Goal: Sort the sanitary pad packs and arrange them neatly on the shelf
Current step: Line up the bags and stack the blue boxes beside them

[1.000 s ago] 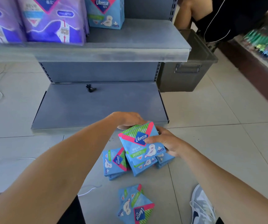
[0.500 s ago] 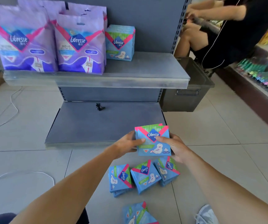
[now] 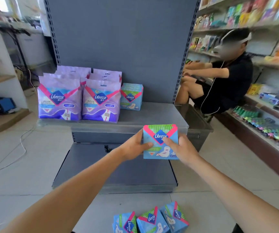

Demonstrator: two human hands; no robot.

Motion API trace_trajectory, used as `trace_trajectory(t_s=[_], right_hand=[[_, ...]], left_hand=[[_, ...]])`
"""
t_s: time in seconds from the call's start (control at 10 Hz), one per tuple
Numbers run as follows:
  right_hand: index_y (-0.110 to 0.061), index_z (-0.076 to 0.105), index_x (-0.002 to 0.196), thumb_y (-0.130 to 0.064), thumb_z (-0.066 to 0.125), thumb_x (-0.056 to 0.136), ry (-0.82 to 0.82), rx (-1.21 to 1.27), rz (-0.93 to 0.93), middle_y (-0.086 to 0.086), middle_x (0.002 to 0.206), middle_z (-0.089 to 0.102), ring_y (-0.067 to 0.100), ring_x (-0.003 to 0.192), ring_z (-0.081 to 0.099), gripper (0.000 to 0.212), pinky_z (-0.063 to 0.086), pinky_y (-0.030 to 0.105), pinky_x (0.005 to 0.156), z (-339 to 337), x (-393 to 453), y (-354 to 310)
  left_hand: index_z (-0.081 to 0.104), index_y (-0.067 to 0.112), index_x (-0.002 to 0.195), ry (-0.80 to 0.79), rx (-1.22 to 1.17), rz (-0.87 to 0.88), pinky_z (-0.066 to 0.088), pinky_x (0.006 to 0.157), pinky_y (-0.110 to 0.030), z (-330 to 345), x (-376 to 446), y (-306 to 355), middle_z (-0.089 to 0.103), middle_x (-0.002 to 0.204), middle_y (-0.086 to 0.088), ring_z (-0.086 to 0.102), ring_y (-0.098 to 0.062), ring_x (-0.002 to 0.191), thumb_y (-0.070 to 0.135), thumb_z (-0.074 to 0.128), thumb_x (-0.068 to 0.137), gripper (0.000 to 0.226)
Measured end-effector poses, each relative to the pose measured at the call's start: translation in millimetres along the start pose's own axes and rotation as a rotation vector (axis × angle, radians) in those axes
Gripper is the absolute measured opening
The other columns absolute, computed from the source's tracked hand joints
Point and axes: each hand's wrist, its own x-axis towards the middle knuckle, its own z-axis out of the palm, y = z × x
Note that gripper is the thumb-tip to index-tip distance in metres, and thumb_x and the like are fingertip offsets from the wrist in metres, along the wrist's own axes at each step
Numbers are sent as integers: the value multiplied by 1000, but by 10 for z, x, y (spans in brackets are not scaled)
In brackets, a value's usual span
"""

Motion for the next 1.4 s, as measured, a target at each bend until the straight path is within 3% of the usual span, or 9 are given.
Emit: trace_trajectory(t_s=[0.1, 0.3, 0.4, 0.6, 0.7, 0.9, 1.2, 1.3, 1.4], right_hand=[[-37, 56, 104, -54, 59, 89, 99, -169, -99, -9, 112, 49, 6, 110, 56, 23, 53, 32, 93, -183, 280, -386], [-30, 53, 115, -42, 72, 82, 115, -220, -232, -6, 112, 57, 7, 112, 55, 40, 52, 36, 95, -406, 813, -789], [-26, 45, 125, -32, 76, 82, 118, -160, -226, -7, 121, 62, 5, 101, 62, 53, 53, 19, 76, -426, 1031, -815], [-25, -1, 153, -38, 75, 84, 179, -280, -209, -5, 130, 56, 12, 105, 60, 103, 56, 32, 84, -416, 1436, -436], [-29, -8, 153, -37, 76, 82, 189, -311, -258, -2, 132, 57, 13, 105, 63, 110, 57, 30, 78, -430, 1674, -227], [-36, 6, 154, -32, 69, 89, 113, -413, -282, 9, 133, 47, 19, 112, 58, 90, 54, 34, 89, -452, 2217, 116], [-27, 19, 150, -32, 62, 94, 122, -489, -328, 12, 132, 47, 24, 116, 56, 71, 50, 32, 88, -365, 2773, 300], [-24, 19, 150, -32, 61, 95, 133, -522, -337, 12, 132, 46, 25, 117, 55, 70, 50, 32, 88, -368, 2873, 296], [-25, 18, 150, -32, 61, 95, 139, -520, -337, 13, 130, 46, 28, 115, 56, 70, 51, 36, 90, -340, 2972, 292]], left_hand=[[36, 24, 134, 33, 89, 67, 58, 86, -34, -213, 110, 429, 62, 120, 3, 66, -14, 104, 5, 60, 94, 50], [34, 12, 140, 257, 333, 158, 50, 75, -13, -431, 443, 1039, 56, 120, 3, 56, -11, 105, 9, 56, 98, 47], [34, 12, 141, 339, 444, 121, 49, 93, -31, -454, 701, 1097, 56, 124, 0, 56, -17, 110, 13, 55, 98, 48], [41, 4, 132, 504, 597, 65, 39, 87, -25, -339, 1291, 893, 55, 126, -8, 53, -24, 112, 7, 51, 96, 38], [37, 2, 134, 544, 619, 6, 44, 93, -38, -278, 1597, 681, 56, 127, -18, 55, -32, 113, 9, 50, 96, 41], [27, 4, 145, 649, 576, -70, 40, 78, -30, -225, 2146, 432, 56, 124, -21, 48, -24, 90, 9, 41, 99, 48], [33, 10, 144, 839, 568, -92, 27, 59, -6, -219, 2620, 278, 55, 131, -18, 45, -14, 89, 3, 43, 98, 48], [43, 7, 138, 768, 537, -222, 38, 79, -10, -229, 2713, 310, 58, 130, -13, 51, -7, 87, 8, 39, 101, 37], [58, 12, 129, 641, 1185, -258, 29, 112, -43, -276, 2746, 251, 60, 132, -5, 46, -29, 126, 20, 31, 106, 37]])
